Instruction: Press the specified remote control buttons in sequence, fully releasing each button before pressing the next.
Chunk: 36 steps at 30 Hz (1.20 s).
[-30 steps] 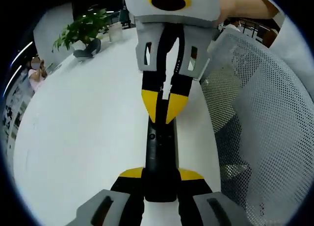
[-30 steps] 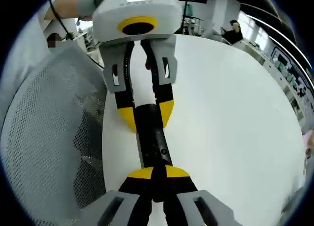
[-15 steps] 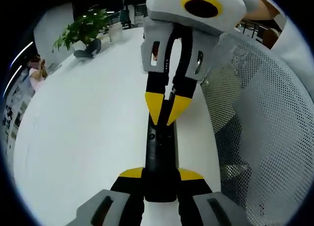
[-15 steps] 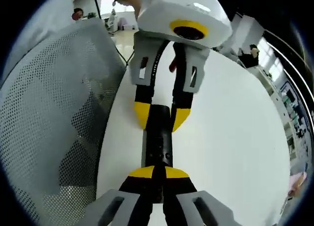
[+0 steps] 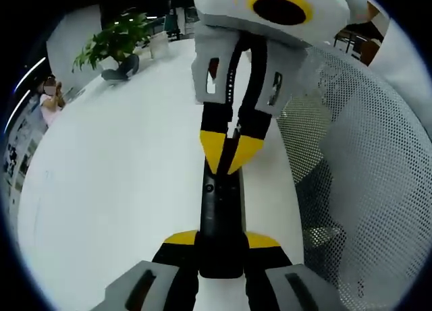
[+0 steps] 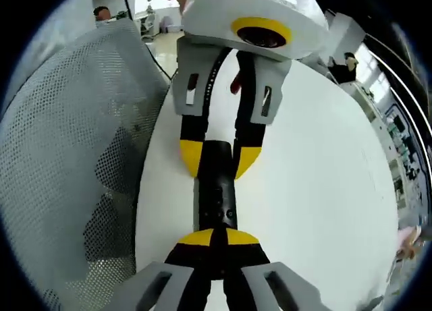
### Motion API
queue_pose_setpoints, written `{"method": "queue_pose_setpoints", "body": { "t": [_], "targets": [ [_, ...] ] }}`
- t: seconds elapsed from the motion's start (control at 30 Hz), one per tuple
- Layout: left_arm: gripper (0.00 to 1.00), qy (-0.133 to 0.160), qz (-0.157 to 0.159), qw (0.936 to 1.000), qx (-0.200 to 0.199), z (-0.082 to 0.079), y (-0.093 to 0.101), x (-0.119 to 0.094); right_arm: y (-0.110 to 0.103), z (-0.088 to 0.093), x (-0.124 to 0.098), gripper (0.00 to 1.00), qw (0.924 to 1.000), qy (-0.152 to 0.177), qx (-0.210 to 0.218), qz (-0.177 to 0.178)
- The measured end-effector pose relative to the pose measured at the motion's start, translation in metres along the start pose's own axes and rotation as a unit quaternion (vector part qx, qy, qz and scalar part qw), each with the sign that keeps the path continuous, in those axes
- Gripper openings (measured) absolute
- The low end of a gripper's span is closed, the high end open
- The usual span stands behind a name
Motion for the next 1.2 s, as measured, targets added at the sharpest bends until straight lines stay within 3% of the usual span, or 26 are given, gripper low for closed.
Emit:
{"method": "queue_pose_setpoints", "body": {
  "t": [0.07, 0.17, 0.27, 0.33, 0.43, 0.53, 0.6, 0.67, 0.83, 0.9, 0.97, 1.03, 1.13, 1.2],
  "targets": [
    [0.23, 0.001, -0.002, 1.0, -0.001, 0.0, 0.0, 0.0, 0.0, 0.002, 0.0, 0.0, 0.9955, 0.017, 0.085, 0.038],
    [0.23, -0.001, -0.001, 1.0, 0.001, 0.0, 0.0, 0.0, 0.001, 0.002, -0.001, 0.0, 0.9935, 0.021, 0.103, 0.044],
    [0.23, -0.005, 0.0, 1.0, 0.002, -0.001, 0.0, 0.0, 0.002, 0.002, -0.001, 0.0, 0.9948, 0.021, 0.094, 0.034],
    [0.23, -0.006, 0.0, 1.0, 0.001, -0.001, 0.0, 0.0, 0.001, 0.002, -0.001, 0.0, 0.9994, 0.026, 0.019, 0.013],
    [0.23, -0.01, -0.001, 1.0, 0.0, -0.002, 0.0, 0.001, -0.002, 0.002, -0.002, 0.0, 0.9971, 0.037, -0.067, -0.007],
    [0.23, -0.014, -0.003, 0.9999, -0.002, -0.002, 0.001, 0.001, -0.003, 0.003, -0.002, 0.0, 0.9958, 0.043, -0.079, -0.016],
    [0.23, -0.016, -0.003, 0.9999, -0.002, -0.002, 0.001, 0.001, -0.002, 0.002, -0.002, 0.0, 0.9926, 0.042, -0.11, -0.031],
    [0.23, -0.016, -0.003, 0.9999, -0.002, -0.002, 0.001, 0.0, -0.001, 0.0, -0.001, 0.0, 0.9892, 0.032, -0.135, -0.049],
    [0.23, -0.014, -0.004, 0.9999, -0.003, -0.002, 0.001, 0.0, 0.004, -0.005, 0.001, 0.0, 0.9858, 0.003, -0.143, -0.088],
    [0.23, -0.014, -0.004, 0.9999, -0.003, -0.002, 0.001, 0.0, 0.006, -0.006, 0.003, 0.0, 0.9856, -0.013, -0.134, -0.103],
    [0.23, -0.014, -0.003, 0.9999, -0.002, -0.002, 0.001, 0.0, 0.009, -0.008, 0.004, 0.0, 0.9888, -0.027, -0.095, -0.112],
    [0.23, -0.014, -0.002, 0.9999, -0.002, -0.002, 0.001, 0.0, 0.011, -0.007, 0.005, 0.0, 0.9926, -0.026, -0.049, -0.108],
    [0.23, -0.015, -0.001, 0.9999, -0.001, -0.002, 0.001, 0.0, 0.013, -0.007, 0.004, 0.0, 0.9938, -0.022, -0.035, -0.103],
    [0.23, -0.015, -0.001, 0.9999, -0.002, -0.002, 0.001, 0.0, 0.014, -0.005, 0.004, 0.0, 0.9954, -0.005, 0.019, -0.094]
  ]
}}
Point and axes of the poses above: the point that each gripper's makers call its tool centre point, and the gripper's own axes: x roughly forward along the fingers, y roughly to its right, z roughly out of its underside, the point moved 7 cm from there along -x, roughly backward along the fingers, and after that the axes turned 14 degrees about y, right-handed, at the moved point
